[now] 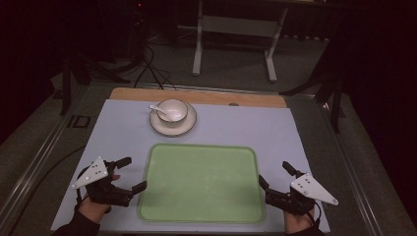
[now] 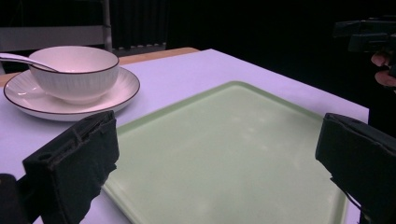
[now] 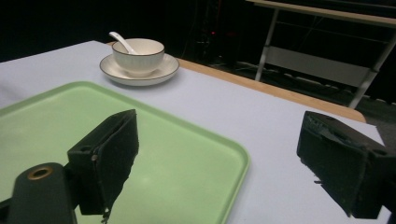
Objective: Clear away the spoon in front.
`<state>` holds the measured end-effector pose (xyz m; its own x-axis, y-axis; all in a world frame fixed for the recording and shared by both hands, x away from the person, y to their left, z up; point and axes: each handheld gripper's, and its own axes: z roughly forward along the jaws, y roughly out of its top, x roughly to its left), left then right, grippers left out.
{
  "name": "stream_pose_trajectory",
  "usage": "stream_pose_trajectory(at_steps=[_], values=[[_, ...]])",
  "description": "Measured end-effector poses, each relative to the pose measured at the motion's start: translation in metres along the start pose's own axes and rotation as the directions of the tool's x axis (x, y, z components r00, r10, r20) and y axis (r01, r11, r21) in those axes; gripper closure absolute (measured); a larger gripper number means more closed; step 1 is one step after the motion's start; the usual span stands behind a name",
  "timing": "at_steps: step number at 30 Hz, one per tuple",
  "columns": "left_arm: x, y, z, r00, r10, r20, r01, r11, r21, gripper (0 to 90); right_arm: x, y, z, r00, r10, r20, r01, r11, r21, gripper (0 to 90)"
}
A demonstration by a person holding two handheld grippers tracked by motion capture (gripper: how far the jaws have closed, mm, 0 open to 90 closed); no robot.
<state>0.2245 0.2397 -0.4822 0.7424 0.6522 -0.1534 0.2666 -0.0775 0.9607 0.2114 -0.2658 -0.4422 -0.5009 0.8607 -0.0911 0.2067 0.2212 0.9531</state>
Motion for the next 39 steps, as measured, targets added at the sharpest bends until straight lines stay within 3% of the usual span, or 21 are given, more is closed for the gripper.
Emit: stream_pose_trajectory(at_steps=[6, 8, 14, 19, 22, 27, 35, 39], values=[[0.0, 0.001, 0.001, 0.9996, 0.001, 0.028, 0.0, 0.9999, -0.017, 0.0, 0.002, 0.0, -0.003, 0.9999, -0.01, -0.003, 0.01, 1.0, -0.003, 12.7], [-0.004, 0.004, 0.001, 0.9989, 0.03, 0.036, -0.029, 0.9995, -0.014, 0.0, 0.002, 0.0, -0.004, 0.9999, -0.011, -0.001, 0.011, 1.0, -0.006, 12.6], [-0.01, 0.008, 0.004, 0.9986, 0.035, 0.039, -0.035, 0.9994, 0.005, 0.0, 0.004, 0.001, -0.006, 0.9998, -0.022, -0.002, 0.022, 1.0, -0.015, 12.6], [-0.017, 0.013, 0.006, 0.9954, 0.033, 0.09, -0.034, 0.9993, 0.011, 0.0, 0.004, 0.001, -0.006, 0.9996, -0.015, -0.022, 0.015, 1.0, -0.017, 12.6], [-0.019, 0.016, 0.007, 0.9942, 0.04, 0.1, -0.043, 0.9987, 0.027, 0.0, 0.003, 0.001, -0.006, 0.9997, -0.014, -0.022, 0.014, 1.0, -0.022, 12.6], [-0.019, 0.036, 0.007, 0.9923, 0.007, 0.123, -0.009, 0.9999, 0.013, 0.0, 0.005, 0.001, -0.006, 0.9996, -0.021, -0.021, 0.02, 1.0, -0.023, 12.6], [-0.008, 0.07, 0.013, 0.9929, 0.042, 0.112, -0.043, 0.999, 0.009, 0.0, 0.007, 0.002, -0.005, 0.9994, -0.028, -0.019, 0.028, 0.999, -0.021, 12.6], [-0.003, 0.08, 0.018, 0.9932, 0.052, 0.104, -0.054, 0.9985, 0.013, 0.0, 0.007, 0.002, -0.005, 0.9994, -0.028, -0.021, 0.027, 0.999, -0.021, 12.6]])
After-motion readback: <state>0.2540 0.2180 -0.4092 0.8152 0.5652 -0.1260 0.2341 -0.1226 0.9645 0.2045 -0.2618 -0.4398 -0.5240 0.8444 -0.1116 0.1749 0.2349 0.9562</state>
